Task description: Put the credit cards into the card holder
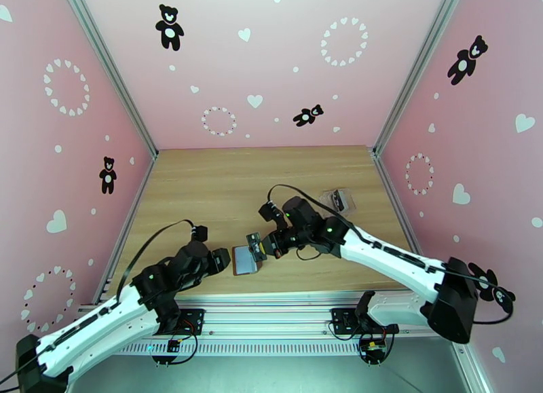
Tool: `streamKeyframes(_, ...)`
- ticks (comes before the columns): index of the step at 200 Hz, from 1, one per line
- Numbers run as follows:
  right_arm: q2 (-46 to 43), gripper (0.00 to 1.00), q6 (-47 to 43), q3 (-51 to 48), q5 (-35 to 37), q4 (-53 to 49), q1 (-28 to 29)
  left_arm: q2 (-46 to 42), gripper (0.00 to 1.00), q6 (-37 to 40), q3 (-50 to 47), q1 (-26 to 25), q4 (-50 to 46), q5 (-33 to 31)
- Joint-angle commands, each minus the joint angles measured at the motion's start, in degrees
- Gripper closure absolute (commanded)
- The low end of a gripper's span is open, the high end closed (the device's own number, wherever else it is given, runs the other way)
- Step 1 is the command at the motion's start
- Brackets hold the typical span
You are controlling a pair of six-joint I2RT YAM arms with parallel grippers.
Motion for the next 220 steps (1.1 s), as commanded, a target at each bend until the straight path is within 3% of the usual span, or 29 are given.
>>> streamKeyframes(1,4.92,1.0,2.36,4.31,2.31,-1.32,0.48,3.04,0.64,-1.36,-0.62,0.86,3.14,0.58)
streamKeyframes(51,12.75,1.0,2.08,8.53,3.16,-3.45,0.79,7.64,0.78,0.08,-1.99,1.69,8.55,3.38)
streamKeyframes(175,17.45,1.0,1.54,1.57,1.59,0.03,-4.27,28.41,0.88,1.27,-0.55,2.07,23.9,9.87)
streamKeyframes(220,17.26,1.0,3.2,-2.38,-1.55,4.69,-6.04,31.5,0.93,0.73,-1.12,2.07,23.31,8.44)
